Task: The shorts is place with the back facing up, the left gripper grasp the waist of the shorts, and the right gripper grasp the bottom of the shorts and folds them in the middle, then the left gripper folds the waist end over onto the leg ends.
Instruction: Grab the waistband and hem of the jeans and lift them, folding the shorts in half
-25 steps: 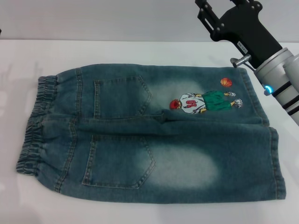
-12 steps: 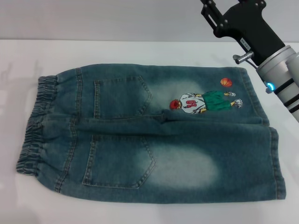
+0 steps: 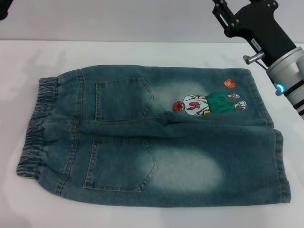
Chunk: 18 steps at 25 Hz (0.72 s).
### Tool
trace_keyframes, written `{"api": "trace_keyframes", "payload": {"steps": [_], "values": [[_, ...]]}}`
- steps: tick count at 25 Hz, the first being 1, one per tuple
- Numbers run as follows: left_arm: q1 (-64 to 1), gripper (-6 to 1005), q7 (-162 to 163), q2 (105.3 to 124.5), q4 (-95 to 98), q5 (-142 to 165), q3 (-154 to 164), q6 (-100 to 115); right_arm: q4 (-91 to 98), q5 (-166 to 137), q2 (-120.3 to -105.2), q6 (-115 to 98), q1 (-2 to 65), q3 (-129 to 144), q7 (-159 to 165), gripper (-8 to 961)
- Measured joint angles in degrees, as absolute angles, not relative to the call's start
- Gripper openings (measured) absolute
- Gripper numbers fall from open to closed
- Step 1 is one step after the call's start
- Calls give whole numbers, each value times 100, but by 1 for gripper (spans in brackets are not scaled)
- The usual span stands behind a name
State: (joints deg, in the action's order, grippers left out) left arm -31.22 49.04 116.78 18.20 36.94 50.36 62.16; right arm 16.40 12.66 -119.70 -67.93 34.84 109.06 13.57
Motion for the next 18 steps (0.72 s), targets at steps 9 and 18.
{"api": "trace_keyframes", "payload": {"steps": [9,18], "values": [[-3066,767,7025,11073,2443,3892,6418,6271,1626,1266,-11955,-6793,3478,10732,1362,548],[-2960,766,9715,10488,3311,6182,6014,7265,1626,1265,-11936,-6795,3484,10682,1361,548]]}}
